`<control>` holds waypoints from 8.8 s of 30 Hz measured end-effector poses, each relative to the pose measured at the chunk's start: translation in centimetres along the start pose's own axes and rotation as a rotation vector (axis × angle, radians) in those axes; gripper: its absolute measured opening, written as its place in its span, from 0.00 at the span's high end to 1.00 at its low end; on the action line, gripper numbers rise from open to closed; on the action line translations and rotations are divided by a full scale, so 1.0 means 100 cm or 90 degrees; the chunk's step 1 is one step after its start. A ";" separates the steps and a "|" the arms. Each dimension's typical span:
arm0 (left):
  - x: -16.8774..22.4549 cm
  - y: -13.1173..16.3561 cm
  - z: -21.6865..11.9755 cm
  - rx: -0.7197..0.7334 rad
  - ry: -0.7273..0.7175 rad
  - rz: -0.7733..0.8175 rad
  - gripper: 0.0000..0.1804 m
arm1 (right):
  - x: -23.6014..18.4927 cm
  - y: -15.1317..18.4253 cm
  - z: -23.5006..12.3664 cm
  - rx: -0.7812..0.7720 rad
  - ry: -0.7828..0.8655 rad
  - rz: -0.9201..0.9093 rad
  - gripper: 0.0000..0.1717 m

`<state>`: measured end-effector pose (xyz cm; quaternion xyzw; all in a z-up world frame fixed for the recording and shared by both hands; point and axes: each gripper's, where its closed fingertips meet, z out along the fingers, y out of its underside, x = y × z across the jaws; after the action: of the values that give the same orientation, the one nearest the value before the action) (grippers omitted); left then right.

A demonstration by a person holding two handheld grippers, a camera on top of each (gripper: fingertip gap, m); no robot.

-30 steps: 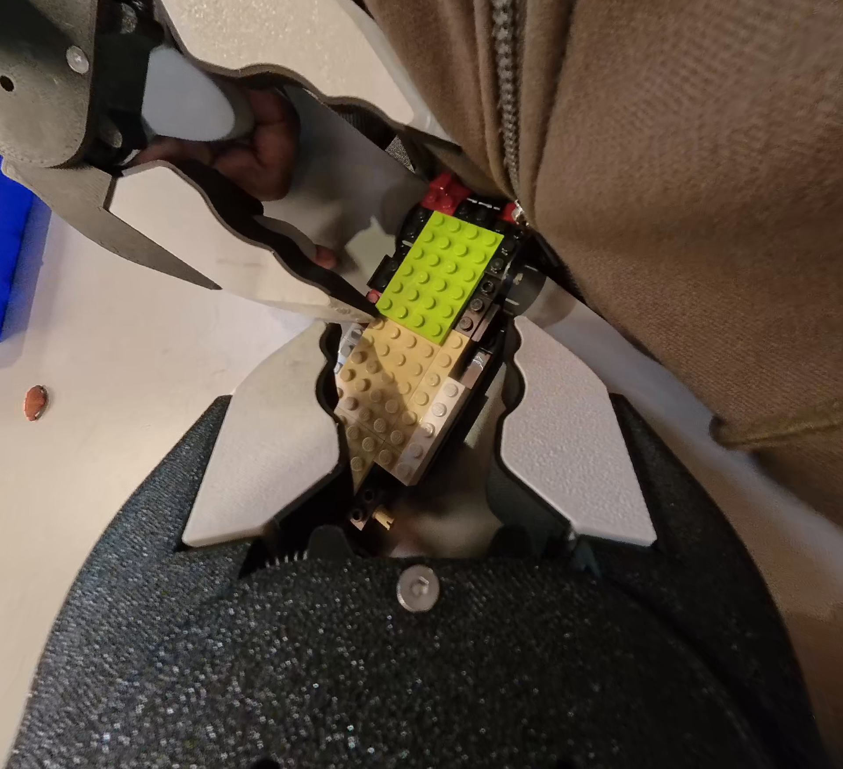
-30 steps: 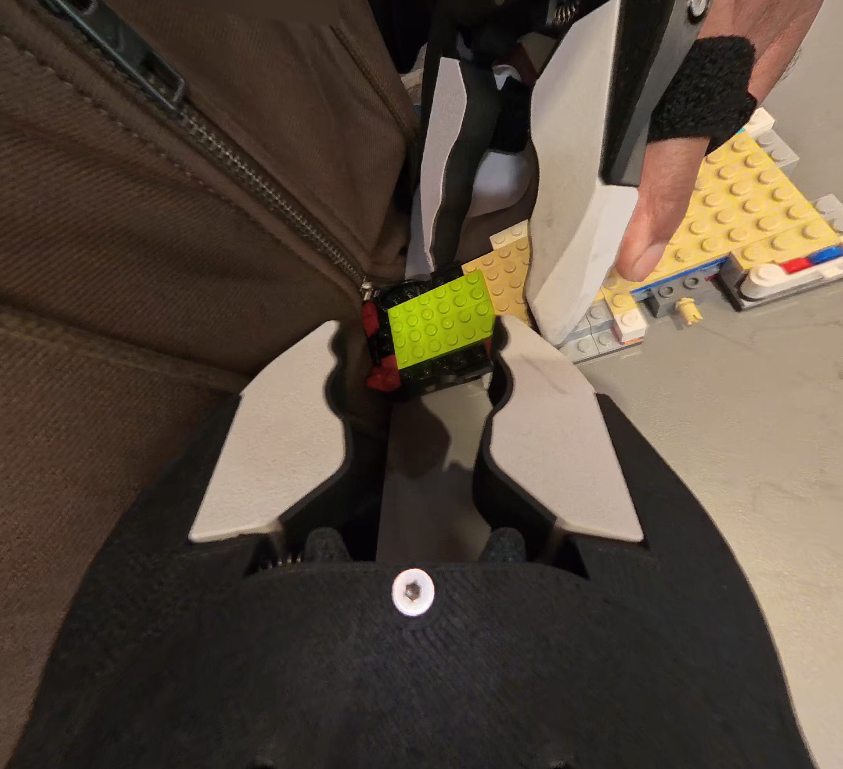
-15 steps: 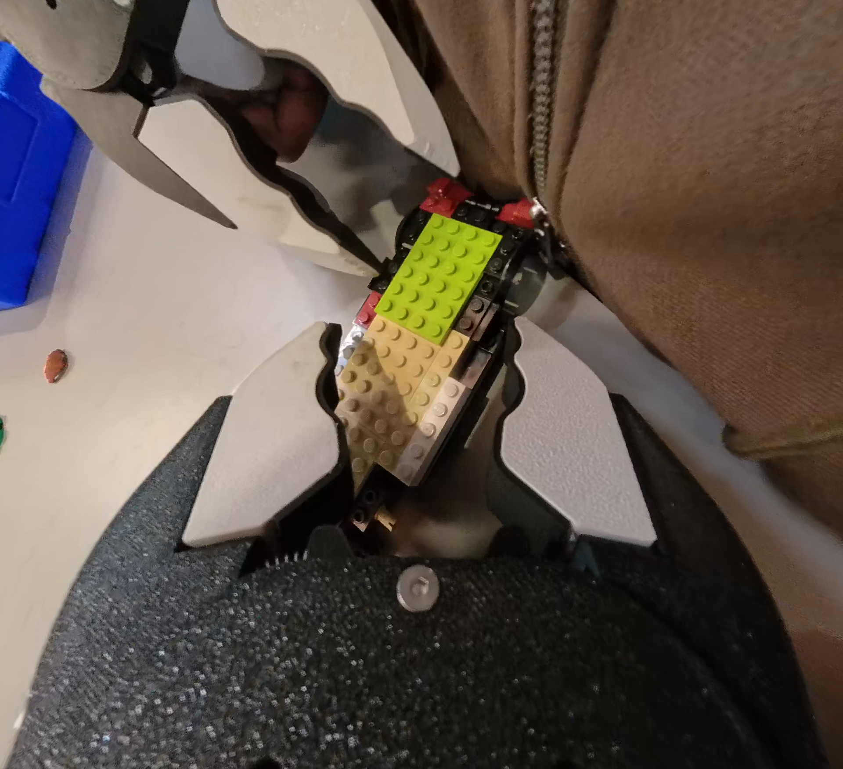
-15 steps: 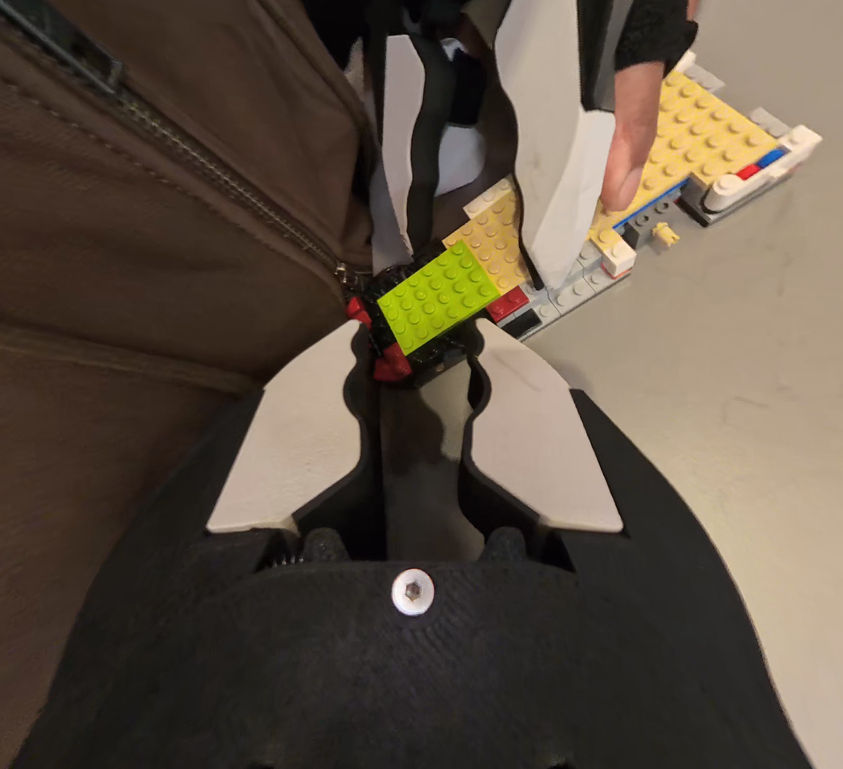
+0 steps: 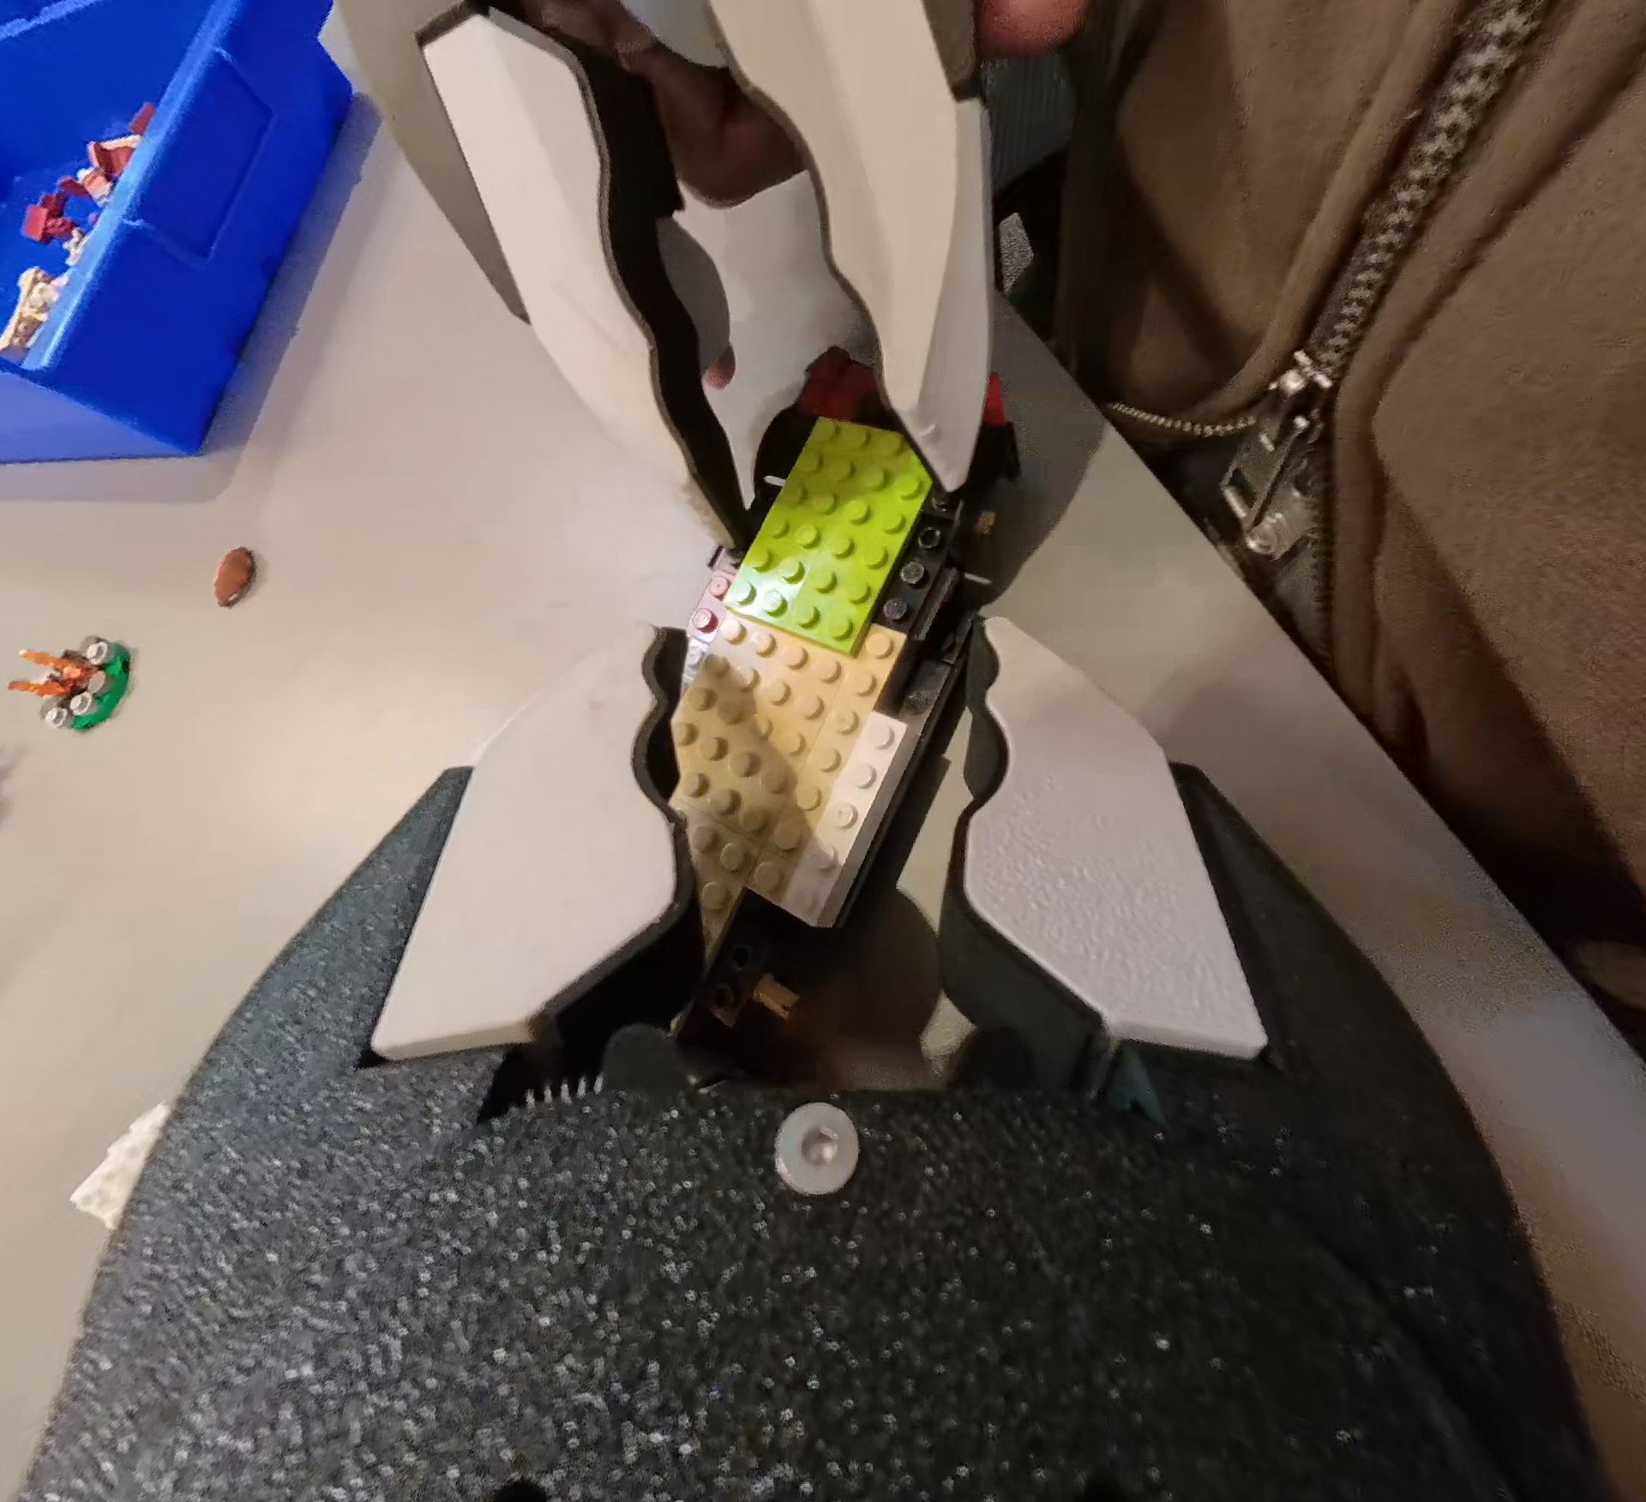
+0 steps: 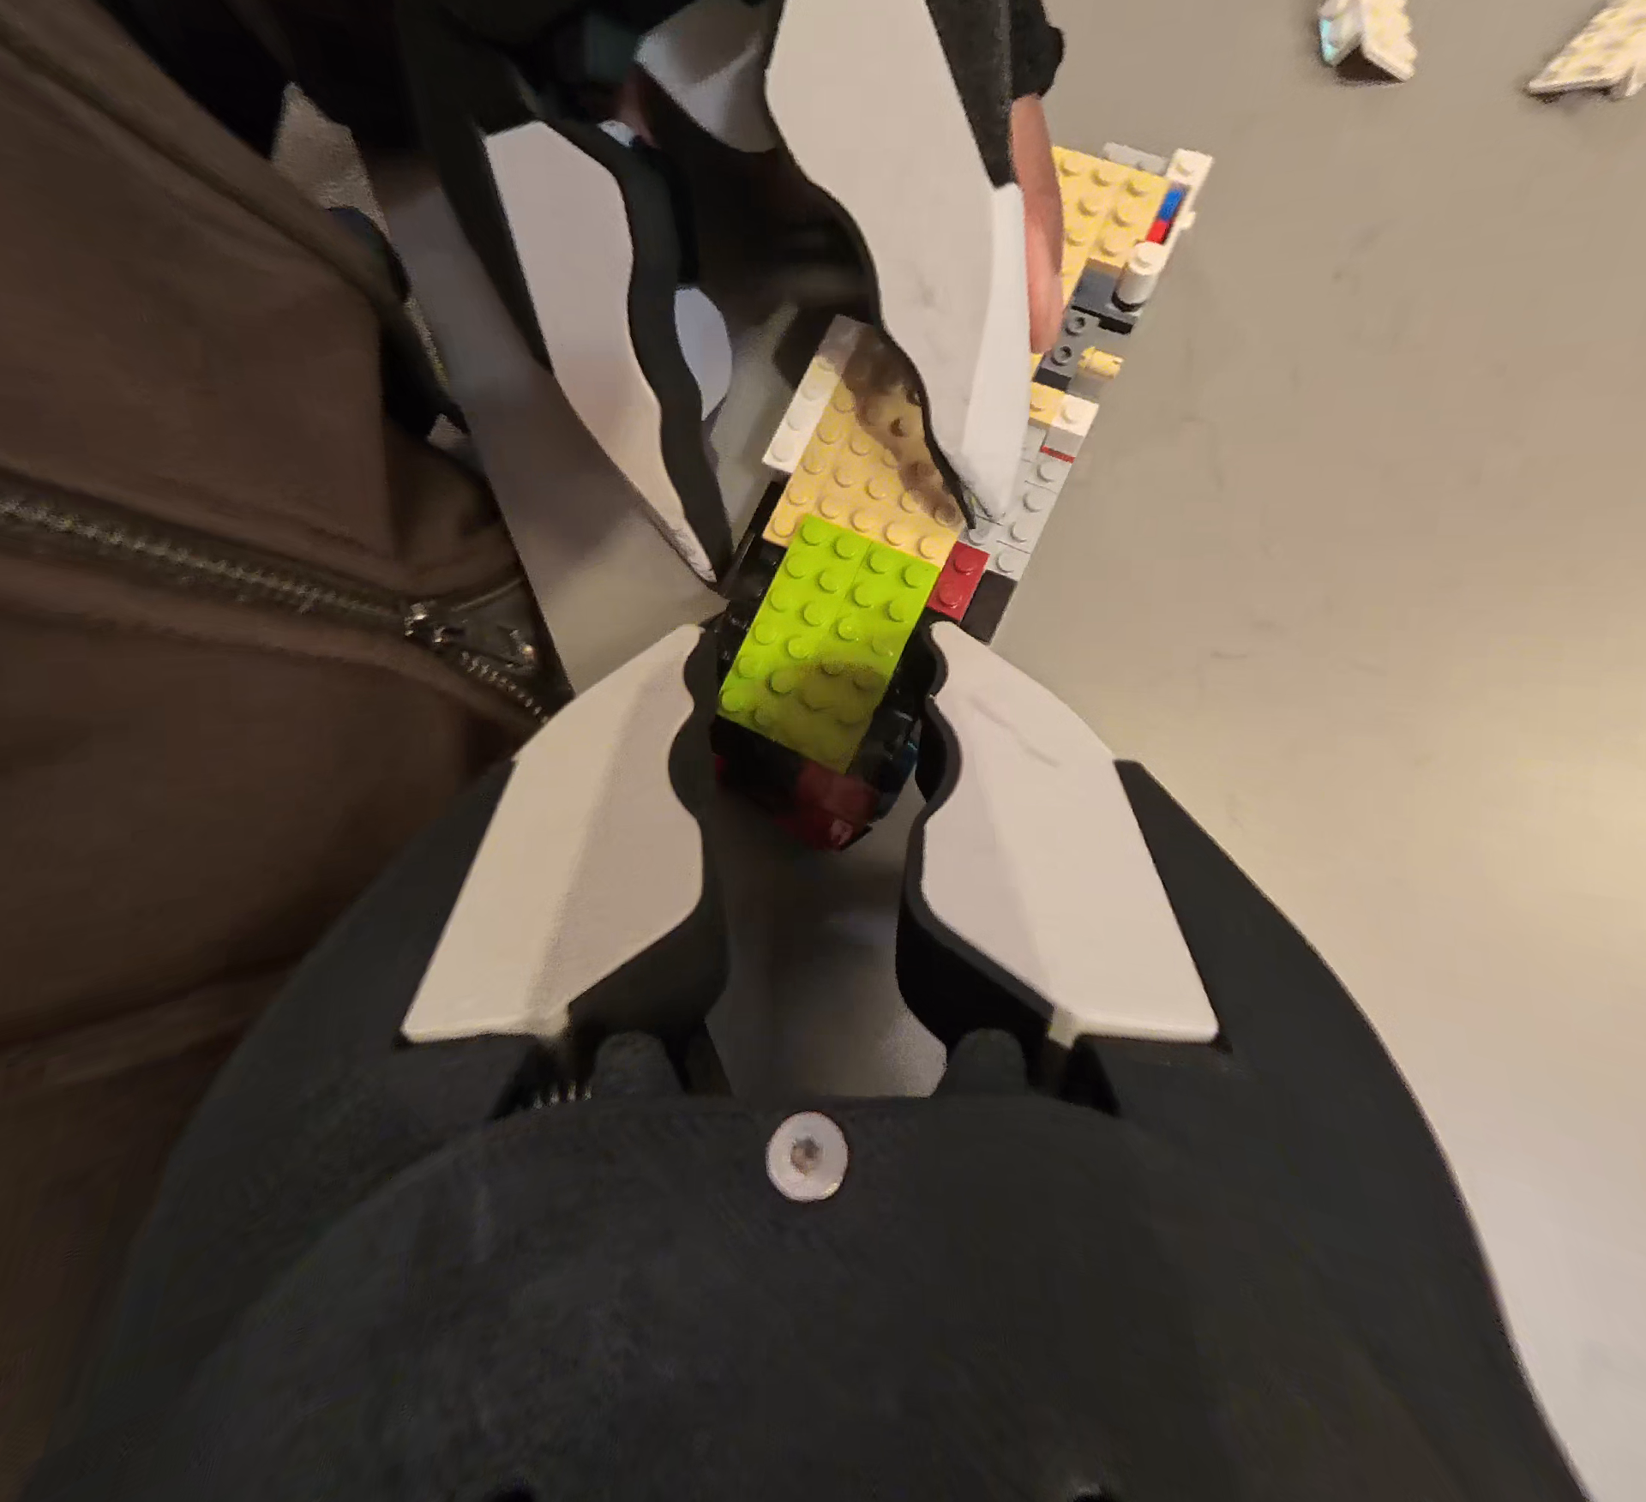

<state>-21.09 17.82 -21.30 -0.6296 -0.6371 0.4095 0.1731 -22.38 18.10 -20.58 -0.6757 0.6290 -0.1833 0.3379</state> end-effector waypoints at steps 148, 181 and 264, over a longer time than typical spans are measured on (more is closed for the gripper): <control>-0.055 0.050 -0.051 0.000 -0.075 -0.321 0.62 | 0.074 -0.040 0.000 0.029 -0.322 0.257 0.63; -0.017 0.028 -0.049 -0.019 -0.203 -0.238 0.87 | 0.055 -0.041 -0.027 0.242 -0.113 -0.010 0.78; -0.040 0.219 -0.221 -0.171 -0.350 -0.558 0.51 | 0.094 -0.193 0.158 0.144 0.178 -0.701 0.73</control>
<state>10.22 17.96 -22.93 -0.1907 -0.9091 0.3634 0.0722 3.62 12.16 -20.08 -0.8322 0.2003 -0.4859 0.1767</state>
